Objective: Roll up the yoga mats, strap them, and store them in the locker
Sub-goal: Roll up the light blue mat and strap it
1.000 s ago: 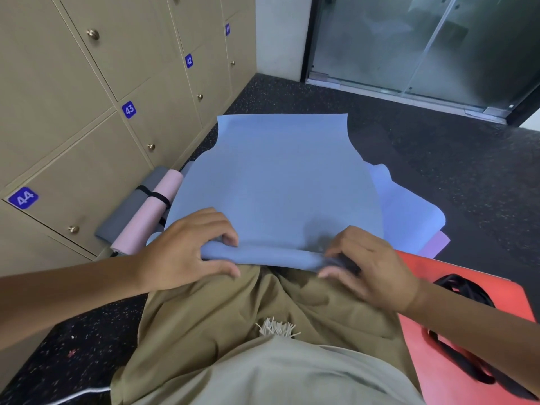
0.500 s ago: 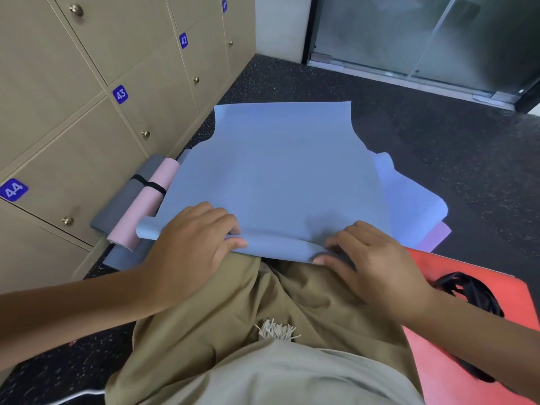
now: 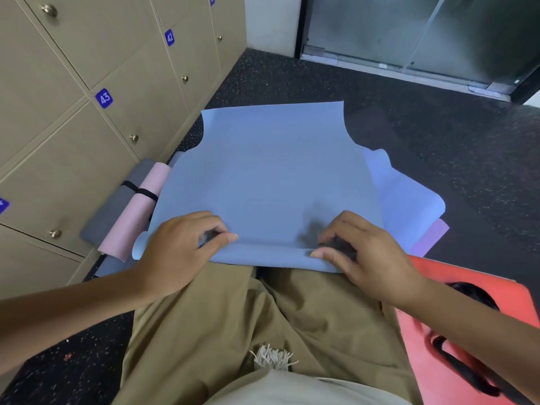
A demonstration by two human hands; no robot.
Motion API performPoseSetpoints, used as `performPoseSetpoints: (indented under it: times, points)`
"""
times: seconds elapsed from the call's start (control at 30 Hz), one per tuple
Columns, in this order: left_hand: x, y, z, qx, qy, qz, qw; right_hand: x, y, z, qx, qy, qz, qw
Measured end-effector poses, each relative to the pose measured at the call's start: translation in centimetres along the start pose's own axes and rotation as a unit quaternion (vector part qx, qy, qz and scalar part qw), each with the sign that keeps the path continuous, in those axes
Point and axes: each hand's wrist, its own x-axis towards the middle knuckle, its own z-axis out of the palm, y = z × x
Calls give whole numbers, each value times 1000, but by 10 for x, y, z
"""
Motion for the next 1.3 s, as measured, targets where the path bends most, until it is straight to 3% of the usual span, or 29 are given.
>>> performPoseSetpoints:
  times: [0.2,0.33,0.47,0.6,0.73,0.87,1.0,1.13,1.3]
  points:
    - [-4,-7,-5,3,-59,33,998,24,4,-12,22,-67,36,997]
    - [1,-8,-6,13,-73,33,997,28,1,-11,123,-53,51,990]
    - [9,-7,-5,-17,-87,-26,996,25,7,-6,104,-23,-24,994]
    - [31,-6,-14,-62,-170,-97,979,27,13,-8,11,-34,-126,991]
    - [42,0,-16,-58,-181,-102,976,40,15,-12,-3,-67,-116,991]
    - [33,-6,-12,-55,-81,-14,995,52,15,-19,12,-131,-44,990]
    - [29,-15,-11,28,-70,127,989,58,9,-19,-28,-149,-20,988]
    - [35,-18,-12,47,-88,134,986,54,7,-16,11,-145,26,989]
    - [47,-16,-16,45,-123,117,984,50,18,-12,34,-65,-30,997]
